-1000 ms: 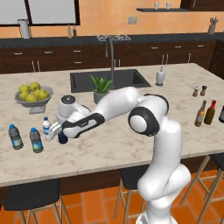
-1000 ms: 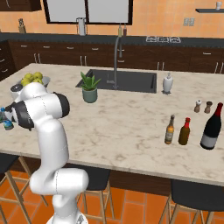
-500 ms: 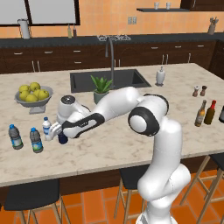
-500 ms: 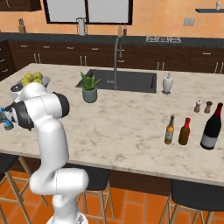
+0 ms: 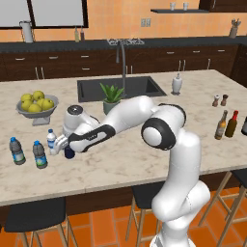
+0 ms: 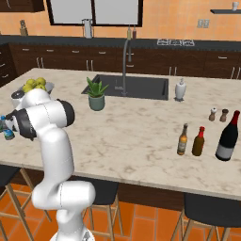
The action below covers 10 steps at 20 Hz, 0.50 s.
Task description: Move the plastic bottles in the middle to the plastics group, and the glass bottles in the middle to the glass group.
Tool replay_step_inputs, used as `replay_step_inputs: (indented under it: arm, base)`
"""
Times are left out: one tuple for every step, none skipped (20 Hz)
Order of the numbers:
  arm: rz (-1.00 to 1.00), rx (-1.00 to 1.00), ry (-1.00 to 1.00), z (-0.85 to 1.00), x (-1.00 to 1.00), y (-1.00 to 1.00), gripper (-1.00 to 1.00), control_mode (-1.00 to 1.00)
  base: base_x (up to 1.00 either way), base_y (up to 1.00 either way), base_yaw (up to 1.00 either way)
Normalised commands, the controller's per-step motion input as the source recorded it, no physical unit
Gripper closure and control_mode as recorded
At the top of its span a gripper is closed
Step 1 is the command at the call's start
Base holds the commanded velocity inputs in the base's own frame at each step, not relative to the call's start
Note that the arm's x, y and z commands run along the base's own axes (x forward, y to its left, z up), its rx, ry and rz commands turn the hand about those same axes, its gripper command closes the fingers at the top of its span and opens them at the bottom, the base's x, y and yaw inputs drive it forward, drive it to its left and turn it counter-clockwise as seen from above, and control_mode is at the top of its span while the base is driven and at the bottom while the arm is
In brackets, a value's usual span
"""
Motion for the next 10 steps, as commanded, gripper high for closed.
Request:
replay_step_inputs:
  arm:
    - [0.00, 0.00, 0.00, 0.03, 0.00, 0.00, -1.00, -1.00]
    - [-0.02, 0.01, -0.04, 0.36, 0.00, -0.24, -1.00, -1.00]
    - [-0.02, 0.07, -0.08, 0.62, 0.00, -0.24, -1.00, -1.00]
    - [-0.01, 0.09, -0.09, 0.87, 0.00, -0.25, -1.00, -1.00]
    - [0.00, 0.08, -0.08, 1.00, -0.07, -0.19, -1.00, -1.00]
    - [0.00, 0.07, -0.07, 1.00, -0.12, -0.17, -1.00, -1.00]
    - [0.00, 0.08, -0.08, 1.00, -0.18, -0.27, -1.00, -1.00]
    - [-0.01, 0.07, -0.07, 1.00, -0.23, -0.29, -1.00, -1.00]
    - [0.00, 0.07, -0.05, 0.90, -0.26, -0.34, -1.00, -1.00]
    - [0.00, 0.05, 0.00, 0.85, -0.33, -0.43, -1.00, -1.00]
  base:
    - [0.00, 0.00, 0.00]
    - [0.00, 0.00, 0.00]
    - [0.00, 0.00, 0.00]
    - [0.00, 0.00, 0.00]
    - [0.00, 0.00, 0.00]
    - [0.00, 0.00, 0.00]
    - [0.00, 0.00, 0.00]
    - [0.00, 0.00, 0.00]
    - [0.00, 0.00, 0.00]
    - [0.00, 0.00, 0.00]
